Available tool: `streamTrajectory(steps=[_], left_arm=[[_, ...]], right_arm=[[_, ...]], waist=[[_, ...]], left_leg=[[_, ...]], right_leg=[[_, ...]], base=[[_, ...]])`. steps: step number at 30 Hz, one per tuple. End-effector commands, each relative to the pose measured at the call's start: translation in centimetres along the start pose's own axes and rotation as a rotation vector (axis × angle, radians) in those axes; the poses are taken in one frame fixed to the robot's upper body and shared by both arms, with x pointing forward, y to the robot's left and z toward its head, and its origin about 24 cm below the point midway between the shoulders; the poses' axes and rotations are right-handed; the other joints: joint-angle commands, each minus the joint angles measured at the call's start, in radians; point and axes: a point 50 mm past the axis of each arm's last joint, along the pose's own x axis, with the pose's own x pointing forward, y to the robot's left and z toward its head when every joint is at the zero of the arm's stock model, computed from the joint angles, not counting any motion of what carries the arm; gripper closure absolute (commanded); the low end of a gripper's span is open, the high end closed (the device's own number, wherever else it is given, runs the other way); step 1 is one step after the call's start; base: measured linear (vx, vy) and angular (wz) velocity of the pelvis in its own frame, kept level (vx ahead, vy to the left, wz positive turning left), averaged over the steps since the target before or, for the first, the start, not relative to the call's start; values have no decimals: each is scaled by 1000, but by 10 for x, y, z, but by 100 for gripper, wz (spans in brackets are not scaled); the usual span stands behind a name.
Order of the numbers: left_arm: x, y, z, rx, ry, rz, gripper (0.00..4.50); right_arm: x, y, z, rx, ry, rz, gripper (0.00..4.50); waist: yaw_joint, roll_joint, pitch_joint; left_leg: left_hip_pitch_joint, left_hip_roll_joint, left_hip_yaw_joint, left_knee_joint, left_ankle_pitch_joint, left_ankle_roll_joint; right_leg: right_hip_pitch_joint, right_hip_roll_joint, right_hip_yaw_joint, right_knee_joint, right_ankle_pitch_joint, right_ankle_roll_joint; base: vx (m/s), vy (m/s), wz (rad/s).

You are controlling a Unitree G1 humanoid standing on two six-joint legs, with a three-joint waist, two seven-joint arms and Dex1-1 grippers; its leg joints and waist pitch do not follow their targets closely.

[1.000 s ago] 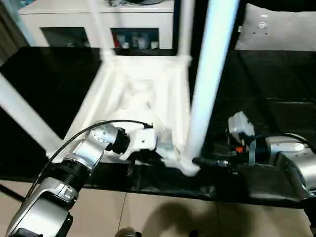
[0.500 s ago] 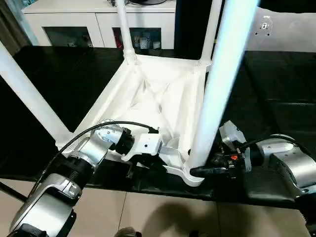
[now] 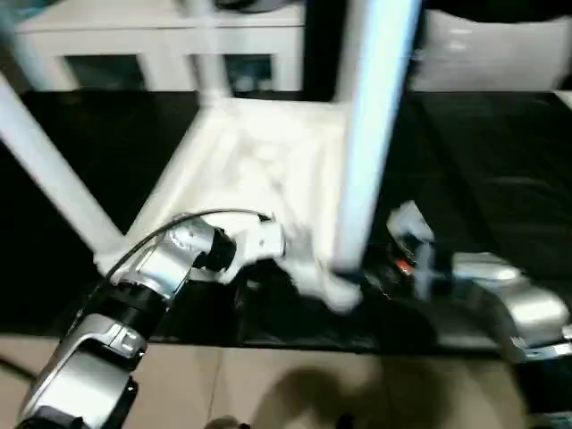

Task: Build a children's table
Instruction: Rotate leg to tighten

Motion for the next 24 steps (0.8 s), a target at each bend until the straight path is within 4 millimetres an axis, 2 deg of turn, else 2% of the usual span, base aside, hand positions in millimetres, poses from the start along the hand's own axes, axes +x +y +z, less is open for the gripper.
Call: streamTrajectory(steps=[1, 2, 6, 8, 11, 13, 17, 20, 24], left_arm=[[8, 4, 23, -21, -90, 119, 450], [11, 5, 26, -36, -97, 147, 450], [25, 5, 41, -90, -134, 253, 450], [35, 2, 52, -104, -163, 298, 450], [38, 0, 56, -90, -170, 300, 450], [37, 0, 55, -73, -158, 301, 450], [33, 0, 49, -58, -143, 292, 450], [26, 0, 40, -41, -133, 262, 450], [18, -1, 31, 6, -122, 196, 450]], right_arm=[[18, 7, -2, 41, 12, -93, 245], [21, 6, -1, 56, 5, -149, 247], [34, 4, 2, 98, -25, -353, 248], [41, 5, 5, 111, -45, -442, 248], [41, 6, 7, 85, -71, -442, 248], [37, 5, 10, 95, -120, -438, 194], [31, 4, 13, 81, -148, -410, 160], [19, 3, 13, 58, -148, -324, 138], [3, -3, 11, 16, -112, -218, 102]], waist=[[1, -23, -61], [-11, -23, -61], [-28, -22, -62], [-28, -21, -63], [-26, -21, -68], [-25, -17, -72], [-23, -18, -80], [-23, -17, -76], [-14, -18, -72]], left_leg=[[-10, 8, -3, -73, -183, 37], [-9, 7, -2, -72, -189, 43], [-3, 4, 1, -69, -182, 64], [-8, 6, 1, -70, -163, 74], [-8, 10, -1, -72, -141, 89], [-13, 13, -3, -70, -104, 112], [-19, 12, -2, -62, -30, 161], [-16, 15, 0, -62, -50, 176], [-12, 18, 0, -66, -104, 163]], right_leg=[[75, -45, 22, -100, -566, -44], [71, -43, 22, -102, -560, -48], [63, -39, 24, -106, -536, -63], [67, -39, 26, -101, -495, -74], [72, -40, 31, -92, -420, -95], [77, -42, 37, -76, -312, -138], [85, -43, 39, -57, -163, -199], [83, -43, 38, -62, -188, -206], [83, -44, 37, -71, -279, -179]], base=[[0, 0, 0], [0, 0, 0], [0, 0, 0], [0, 0, 0], [0, 0, 0], [0, 0, 0], [0, 0, 0], [0, 0, 0], [0, 0, 0]])
